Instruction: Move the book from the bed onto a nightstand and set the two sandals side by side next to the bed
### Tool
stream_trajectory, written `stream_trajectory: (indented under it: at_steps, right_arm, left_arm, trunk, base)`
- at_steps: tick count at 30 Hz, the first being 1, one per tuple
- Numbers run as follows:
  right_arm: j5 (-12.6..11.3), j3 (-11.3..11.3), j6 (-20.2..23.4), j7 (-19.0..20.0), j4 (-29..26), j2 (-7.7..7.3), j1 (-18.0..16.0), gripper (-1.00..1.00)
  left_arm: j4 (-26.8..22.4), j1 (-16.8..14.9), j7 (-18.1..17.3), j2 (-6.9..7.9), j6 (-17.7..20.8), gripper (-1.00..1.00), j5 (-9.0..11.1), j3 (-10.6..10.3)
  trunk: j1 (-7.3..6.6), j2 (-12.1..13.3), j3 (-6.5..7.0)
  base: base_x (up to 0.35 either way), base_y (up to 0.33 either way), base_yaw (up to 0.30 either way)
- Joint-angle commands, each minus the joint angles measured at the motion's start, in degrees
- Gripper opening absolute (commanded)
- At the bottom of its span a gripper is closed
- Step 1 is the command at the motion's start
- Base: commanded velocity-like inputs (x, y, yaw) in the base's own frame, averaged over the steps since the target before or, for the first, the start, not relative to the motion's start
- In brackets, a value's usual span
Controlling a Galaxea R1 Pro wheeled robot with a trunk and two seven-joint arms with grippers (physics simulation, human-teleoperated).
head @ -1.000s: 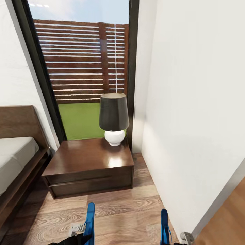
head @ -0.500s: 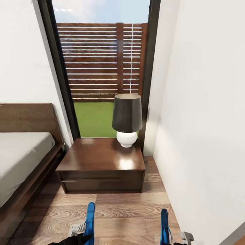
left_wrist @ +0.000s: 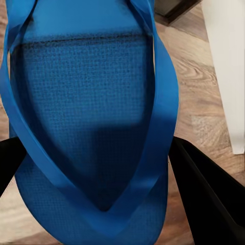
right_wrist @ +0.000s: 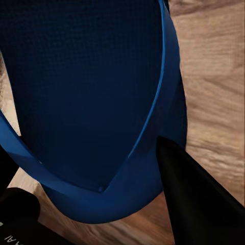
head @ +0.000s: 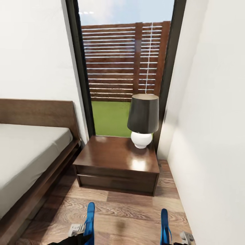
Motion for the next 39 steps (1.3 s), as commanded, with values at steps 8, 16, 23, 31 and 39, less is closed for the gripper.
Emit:
stream_trajectory:
  at_steps: [8,16,23,31,39]
  right_arm:
    - [0.3,-0.49,0.53,0.29,-0.07,0.0,-0.01,-1.0]
    - [0.3,-0.49,0.53,0.28,-0.04,-0.01,-0.02,-1.0]
    - [0.3,-0.49,0.53,0.28,-0.09,-0.06,-0.01,-1.0]
    - [0.3,-0.49,0.53,0.28,-0.08,-0.05,-0.02,-1.0]
    - [0.3,-0.49,0.53,0.28,-0.1,-0.05,-0.02,-1.0]
  left_arm:
    - [0.0,-0.03,-0.06,0.03,0.26,-1.0,0.59,-0.38]
    - [0.0,-0.04,-0.06,0.03,0.26,-1.0,0.59,-0.39]
    - [0.0,-0.01,-0.06,-0.88,0.21,-1.0,0.55,-0.38]
    - [0.0,0.0,-0.06,-0.93,0.23,-1.0,0.54,-0.38]
    - [0.0,-0.04,-0.08,-0.93,0.26,-1.0,0.54,-0.38]
  trunk:
    - [-0.01,-0.02,-0.05]
    - [-0.01,-0.02,-0.05]
    - [-0.01,-0.02,-0.05]
    - [-0.01,-0.02,-0.05]
    - [-0.01,-0.02,-0.05]
  base:
    - [0.0,0.0,0.292]
    - [0.0,0.0,0.292]
    - [0.0,0.0,0.292]
    - [0.0,0.0,0.292]
    - [0.0,0.0,0.292]
